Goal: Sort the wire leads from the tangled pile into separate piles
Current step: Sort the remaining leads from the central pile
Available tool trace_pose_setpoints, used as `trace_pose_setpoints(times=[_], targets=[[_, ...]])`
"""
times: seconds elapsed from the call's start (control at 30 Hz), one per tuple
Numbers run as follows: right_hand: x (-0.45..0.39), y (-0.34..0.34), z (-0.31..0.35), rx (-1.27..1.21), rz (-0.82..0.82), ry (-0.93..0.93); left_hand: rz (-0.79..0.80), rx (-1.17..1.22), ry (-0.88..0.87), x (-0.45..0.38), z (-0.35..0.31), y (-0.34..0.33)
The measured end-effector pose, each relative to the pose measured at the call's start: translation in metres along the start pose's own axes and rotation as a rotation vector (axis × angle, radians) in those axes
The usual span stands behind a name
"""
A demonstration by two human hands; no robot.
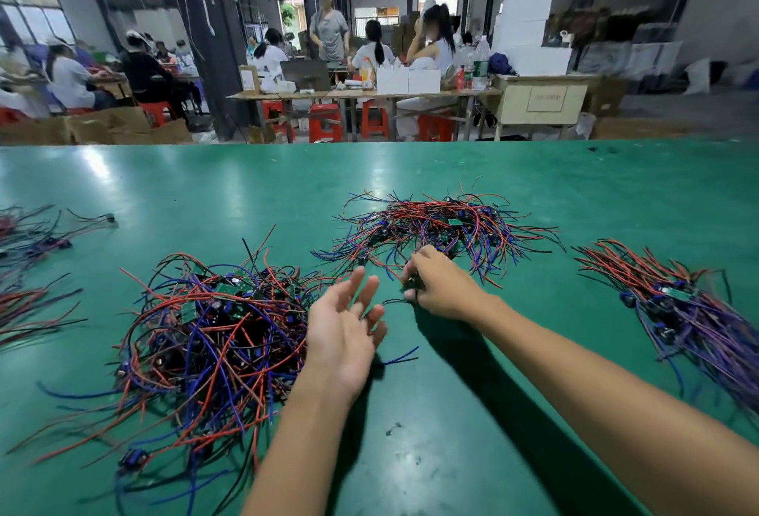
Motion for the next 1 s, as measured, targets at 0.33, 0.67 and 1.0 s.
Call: trace_pose_setpoints(times=[0.33, 0.67, 1.0], targets=[[0.063, 0.004, -0.009, -0.123, -0.086, 0.065, -0.042, -0.53, -0.082, -0.001, 0.027, -0.014], [0.129, -0.006, -0.013, -0.558, -0.359, -0.065, 0.06, -0.749, -0.069, 0.004, 0.048, -0.022], [0.16, 0.01, 0.0, -0.547, -0.563, -0.109, 0.168, -0.684, -0.046, 0.011, 0.043, -0.029]])
Point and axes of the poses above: each hand's wrist, its own x-axis away from the middle knuckle, its own y-axis out of the back of the hand, z = x × y, the point moved 4 cm from there along -x, towards the middle knuckle, and after that the axes turned 3 degrees about -x, right-handed, at the moved point
